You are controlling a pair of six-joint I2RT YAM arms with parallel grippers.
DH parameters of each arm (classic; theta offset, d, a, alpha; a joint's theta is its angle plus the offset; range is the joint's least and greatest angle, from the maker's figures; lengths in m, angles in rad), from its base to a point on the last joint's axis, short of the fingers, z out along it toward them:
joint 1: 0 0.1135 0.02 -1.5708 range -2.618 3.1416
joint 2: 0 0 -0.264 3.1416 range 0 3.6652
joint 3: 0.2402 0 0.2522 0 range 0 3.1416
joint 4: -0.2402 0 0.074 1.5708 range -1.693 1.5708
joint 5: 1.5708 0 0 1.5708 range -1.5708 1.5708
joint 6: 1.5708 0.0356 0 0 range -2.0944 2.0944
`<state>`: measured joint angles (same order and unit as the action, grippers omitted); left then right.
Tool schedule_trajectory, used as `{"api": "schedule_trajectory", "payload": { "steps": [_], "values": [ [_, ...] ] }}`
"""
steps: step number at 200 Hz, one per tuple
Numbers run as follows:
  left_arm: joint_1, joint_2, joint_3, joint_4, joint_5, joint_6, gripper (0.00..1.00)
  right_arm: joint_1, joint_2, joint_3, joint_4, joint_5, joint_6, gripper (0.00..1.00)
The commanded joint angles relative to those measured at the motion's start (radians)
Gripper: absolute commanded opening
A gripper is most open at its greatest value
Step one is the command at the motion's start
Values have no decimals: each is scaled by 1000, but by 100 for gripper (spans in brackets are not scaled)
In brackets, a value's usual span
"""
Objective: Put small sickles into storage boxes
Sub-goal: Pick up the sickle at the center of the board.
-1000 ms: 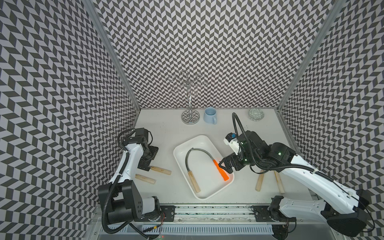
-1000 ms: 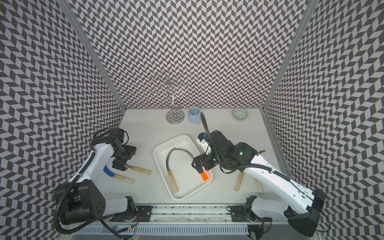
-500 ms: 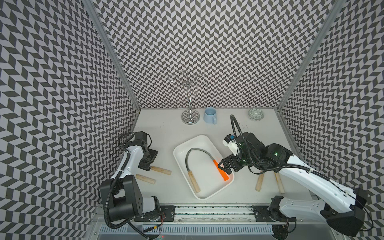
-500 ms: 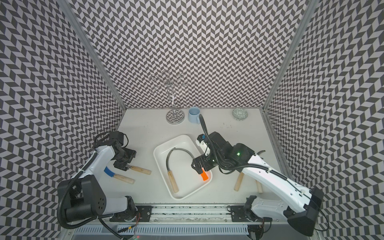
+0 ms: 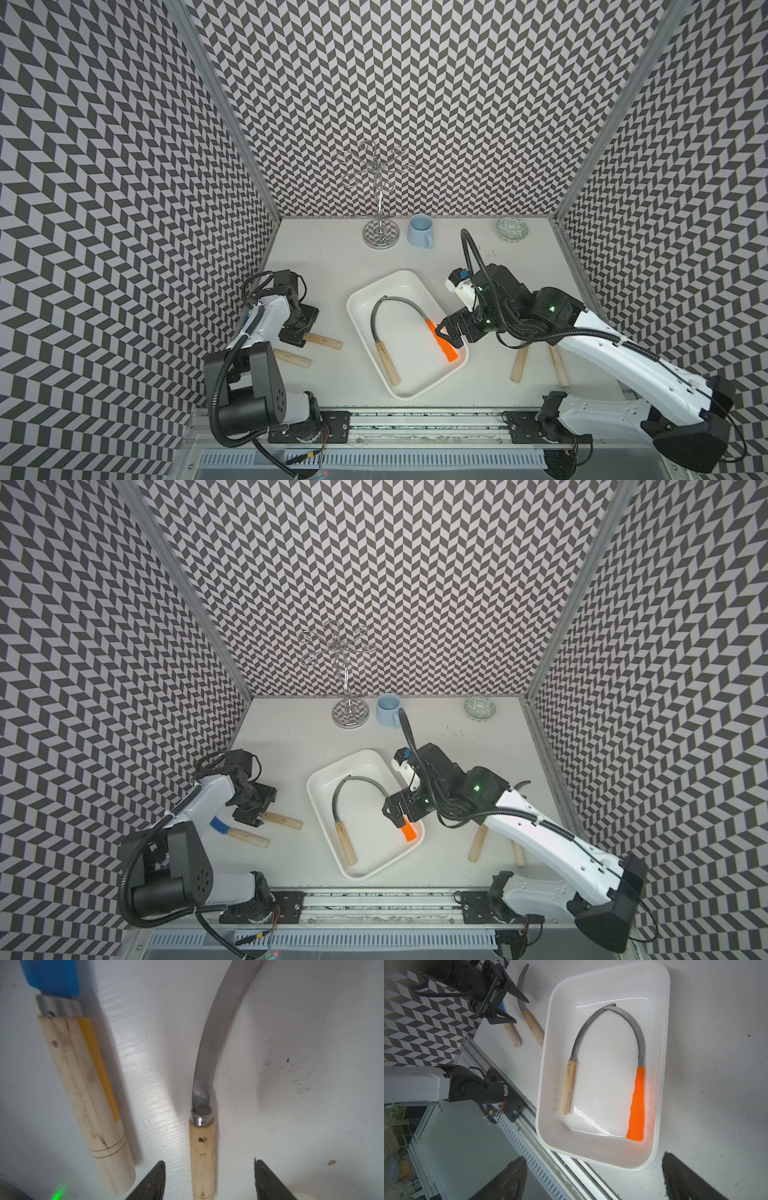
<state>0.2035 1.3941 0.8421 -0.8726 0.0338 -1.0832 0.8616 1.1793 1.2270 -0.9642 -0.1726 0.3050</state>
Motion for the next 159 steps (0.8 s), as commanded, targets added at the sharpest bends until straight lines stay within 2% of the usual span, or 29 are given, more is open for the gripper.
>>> {"api": "schedule_trajectory", "payload": {
  "steps": [1, 106, 159],
  "values": [
    [5, 17, -6, 33, -3, -22, 66, 2, -13, -5, 31, 12, -12, 100],
    [6, 71, -26, 59, -1, -38, 65, 2, -35, -23, 30, 18, -15, 100],
    [6, 78, -55, 83, 10, -44, 61, 4, -43, -29, 31, 15, -15, 100]
  ]
}}
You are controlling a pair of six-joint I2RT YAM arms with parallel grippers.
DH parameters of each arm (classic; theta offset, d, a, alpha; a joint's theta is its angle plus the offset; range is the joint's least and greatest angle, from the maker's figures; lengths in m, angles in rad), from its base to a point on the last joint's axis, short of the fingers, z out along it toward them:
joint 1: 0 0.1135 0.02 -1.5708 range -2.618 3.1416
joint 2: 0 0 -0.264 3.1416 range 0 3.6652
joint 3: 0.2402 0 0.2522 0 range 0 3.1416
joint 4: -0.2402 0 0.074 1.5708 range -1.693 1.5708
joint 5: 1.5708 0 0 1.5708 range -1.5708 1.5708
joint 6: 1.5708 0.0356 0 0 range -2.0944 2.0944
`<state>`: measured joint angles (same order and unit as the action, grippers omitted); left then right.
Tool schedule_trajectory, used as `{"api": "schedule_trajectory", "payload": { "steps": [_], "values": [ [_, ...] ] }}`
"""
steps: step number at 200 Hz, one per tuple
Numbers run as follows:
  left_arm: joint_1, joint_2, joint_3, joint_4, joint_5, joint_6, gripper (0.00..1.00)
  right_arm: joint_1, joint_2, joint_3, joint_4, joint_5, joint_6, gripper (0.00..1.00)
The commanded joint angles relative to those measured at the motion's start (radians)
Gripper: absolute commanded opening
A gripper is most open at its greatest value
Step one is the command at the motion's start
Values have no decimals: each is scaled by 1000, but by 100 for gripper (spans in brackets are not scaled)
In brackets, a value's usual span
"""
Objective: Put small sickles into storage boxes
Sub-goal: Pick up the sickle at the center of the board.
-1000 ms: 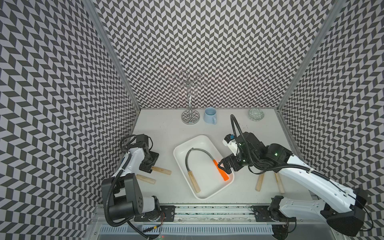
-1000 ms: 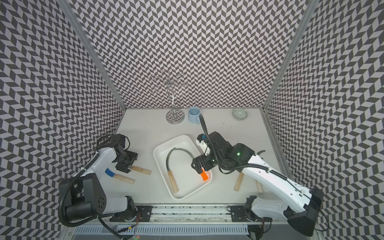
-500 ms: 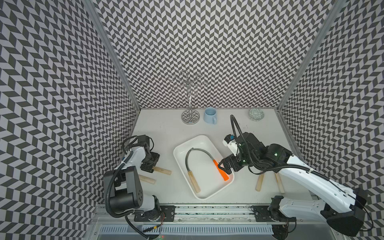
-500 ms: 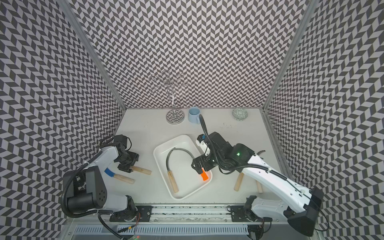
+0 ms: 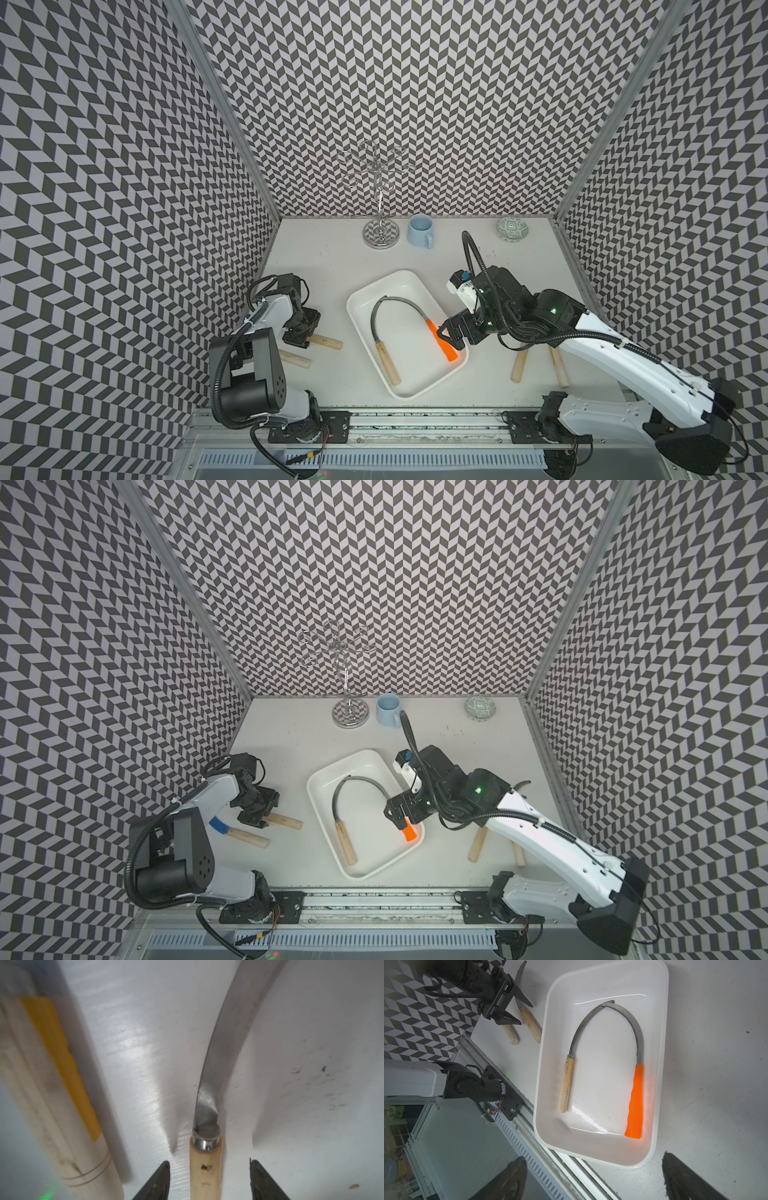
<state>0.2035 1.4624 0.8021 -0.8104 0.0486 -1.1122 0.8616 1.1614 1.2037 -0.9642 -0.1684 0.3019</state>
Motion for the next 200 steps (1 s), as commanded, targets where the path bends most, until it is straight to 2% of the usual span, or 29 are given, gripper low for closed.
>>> {"api": "schedule_trajectory", "payload": {
  "steps": [1, 108, 160, 200],
  "values": [
    [6, 10, -15, 22, -5, -15, 61, 4, -25, -6, 32, 10, -12, 100],
    [7, 23, -45, 34, -23, -16, 55, 10, -38, -3, 27, 23, -15, 100],
    [6, 32, -50, 40, -29, -11, 44, 10, -47, -6, 25, 35, -18, 100],
    [6, 39, -46, 40, -33, -5, 40, 8, -51, -5, 24, 47, -20, 100]
  ]
}}
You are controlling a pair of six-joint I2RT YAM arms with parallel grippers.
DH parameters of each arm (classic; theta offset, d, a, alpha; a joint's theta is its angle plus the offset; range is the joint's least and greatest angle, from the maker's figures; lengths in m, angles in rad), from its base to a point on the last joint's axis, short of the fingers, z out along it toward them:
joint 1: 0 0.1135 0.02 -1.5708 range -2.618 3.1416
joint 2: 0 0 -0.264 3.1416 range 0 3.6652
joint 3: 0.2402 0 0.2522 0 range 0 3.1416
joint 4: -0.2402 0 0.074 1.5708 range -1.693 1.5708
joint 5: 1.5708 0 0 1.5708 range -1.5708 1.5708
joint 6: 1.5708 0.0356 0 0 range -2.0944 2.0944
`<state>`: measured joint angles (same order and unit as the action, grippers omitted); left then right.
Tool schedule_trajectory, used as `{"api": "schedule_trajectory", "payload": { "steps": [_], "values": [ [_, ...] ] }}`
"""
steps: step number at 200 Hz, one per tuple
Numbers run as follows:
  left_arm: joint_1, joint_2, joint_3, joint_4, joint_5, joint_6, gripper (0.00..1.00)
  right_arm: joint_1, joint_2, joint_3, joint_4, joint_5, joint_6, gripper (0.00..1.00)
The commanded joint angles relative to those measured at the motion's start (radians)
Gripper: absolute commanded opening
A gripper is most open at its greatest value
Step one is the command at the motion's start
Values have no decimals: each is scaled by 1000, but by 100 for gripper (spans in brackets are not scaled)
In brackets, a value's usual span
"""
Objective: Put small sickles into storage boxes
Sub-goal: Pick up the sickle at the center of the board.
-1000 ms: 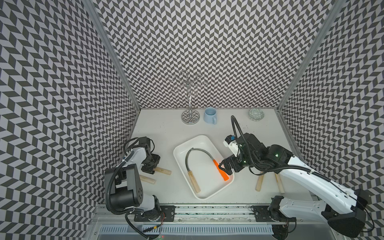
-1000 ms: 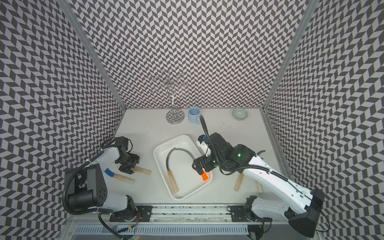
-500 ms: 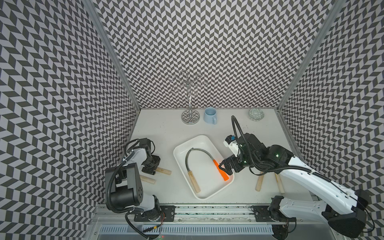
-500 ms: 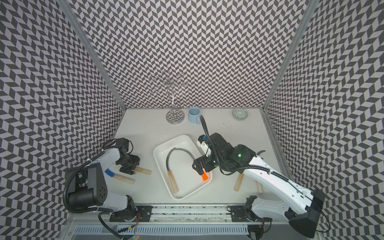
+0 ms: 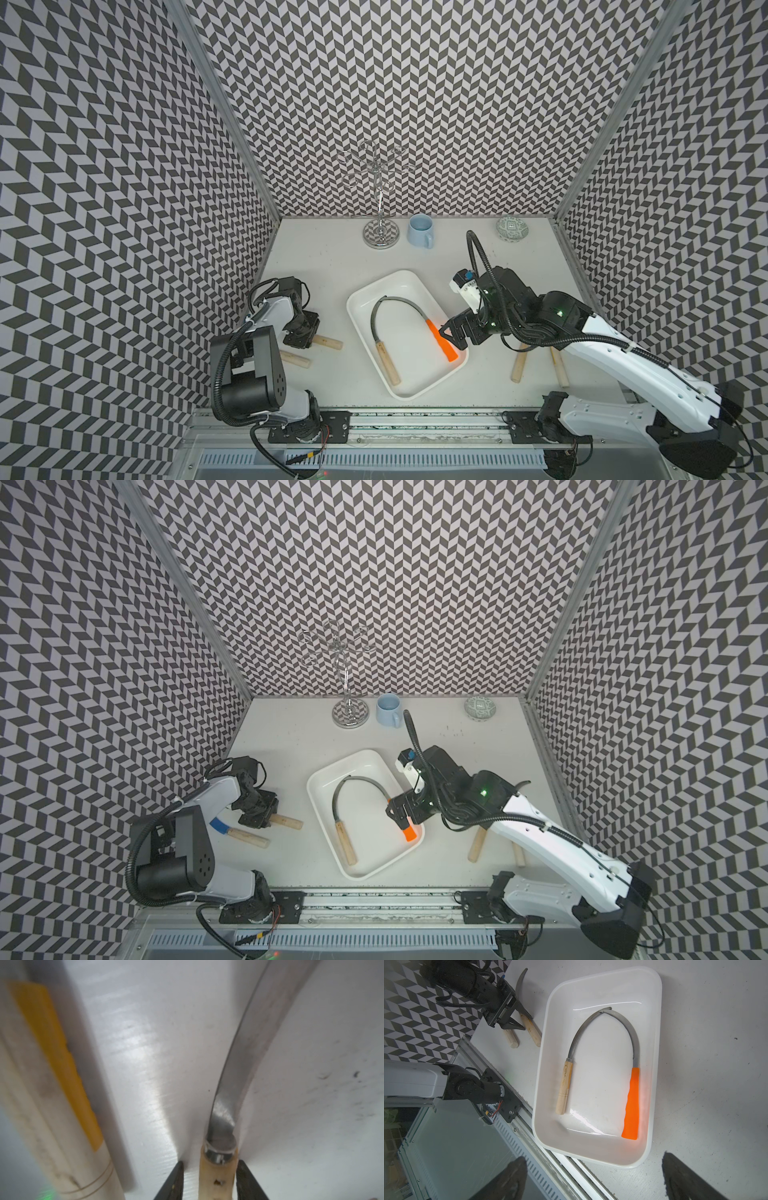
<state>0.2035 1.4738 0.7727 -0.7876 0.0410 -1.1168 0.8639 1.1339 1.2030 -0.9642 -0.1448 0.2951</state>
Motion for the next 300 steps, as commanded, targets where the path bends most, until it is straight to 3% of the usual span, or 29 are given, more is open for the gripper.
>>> {"api": "schedule_trajectory", "payload": {
  "steps": [1, 112, 212, 226, 300],
  "values": [
    [6, 28, -17, 17, -26, 0, 39, 7, -23, -5, 24, 24, -13, 100],
    [6, 41, -13, 22, -30, 6, 28, 7, -21, -5, 24, 19, -14, 100],
    [2, 27, 20, -6, -55, 22, 25, 7, -23, -6, 27, 10, -14, 100],
    [-1, 25, 34, -18, -62, 30, 18, 8, -23, -5, 26, 10, -14, 100],
    [-16, 5, 92, -79, -92, 68, 19, 9, -26, -10, 27, 8, -13, 100]
  ]
}}
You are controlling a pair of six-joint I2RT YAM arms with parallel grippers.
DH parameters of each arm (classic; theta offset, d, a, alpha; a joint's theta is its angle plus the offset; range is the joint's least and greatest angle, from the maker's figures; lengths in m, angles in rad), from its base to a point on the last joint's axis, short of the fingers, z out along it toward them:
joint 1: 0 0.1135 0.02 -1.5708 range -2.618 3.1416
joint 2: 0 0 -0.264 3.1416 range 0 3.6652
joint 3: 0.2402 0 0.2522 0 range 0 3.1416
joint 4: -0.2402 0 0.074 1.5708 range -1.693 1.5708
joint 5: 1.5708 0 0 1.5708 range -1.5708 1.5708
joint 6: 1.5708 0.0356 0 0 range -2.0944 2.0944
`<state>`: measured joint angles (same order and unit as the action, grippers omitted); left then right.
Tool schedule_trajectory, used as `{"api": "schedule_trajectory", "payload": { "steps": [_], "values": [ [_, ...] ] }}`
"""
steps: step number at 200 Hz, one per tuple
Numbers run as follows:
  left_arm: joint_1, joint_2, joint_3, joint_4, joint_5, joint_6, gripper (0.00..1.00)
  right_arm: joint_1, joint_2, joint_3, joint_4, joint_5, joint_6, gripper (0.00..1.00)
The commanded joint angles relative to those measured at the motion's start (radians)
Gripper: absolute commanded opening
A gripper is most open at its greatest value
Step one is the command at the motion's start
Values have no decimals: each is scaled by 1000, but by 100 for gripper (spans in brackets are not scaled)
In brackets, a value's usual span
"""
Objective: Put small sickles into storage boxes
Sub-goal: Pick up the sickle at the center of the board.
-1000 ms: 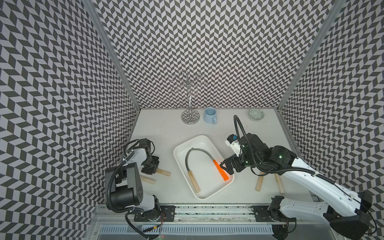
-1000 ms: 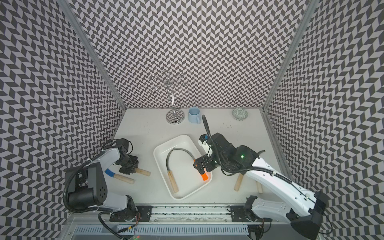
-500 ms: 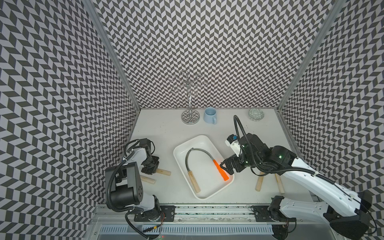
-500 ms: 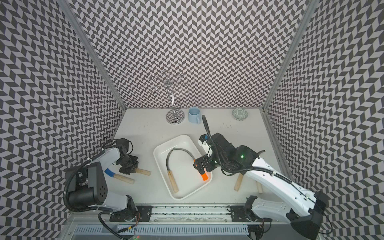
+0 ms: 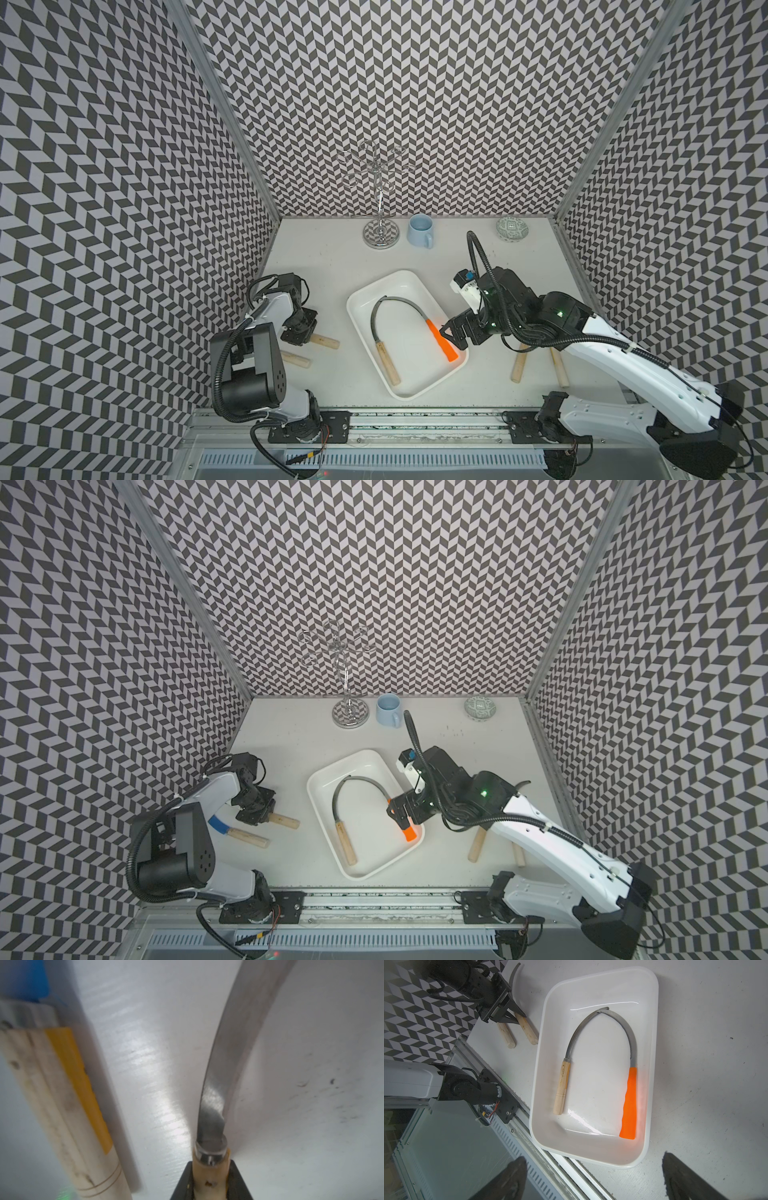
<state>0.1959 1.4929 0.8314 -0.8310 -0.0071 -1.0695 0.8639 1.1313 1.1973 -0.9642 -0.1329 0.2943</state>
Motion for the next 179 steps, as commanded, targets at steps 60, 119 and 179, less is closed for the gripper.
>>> {"api": "schedule_trajectory", "payload": {
  "steps": [60, 119, 179],
  "values": [
    [-32, -34, 74, -94, -51, 58, 19, 11, -27, -1, 23, 9, -10, 100],
    [-36, -92, 144, -174, -33, 113, 19, 14, 10, 33, 9, 29, 14, 100],
    [-36, -193, 160, -250, -10, 155, 19, 14, 12, 21, 7, 22, 19, 100]
  ]
}}
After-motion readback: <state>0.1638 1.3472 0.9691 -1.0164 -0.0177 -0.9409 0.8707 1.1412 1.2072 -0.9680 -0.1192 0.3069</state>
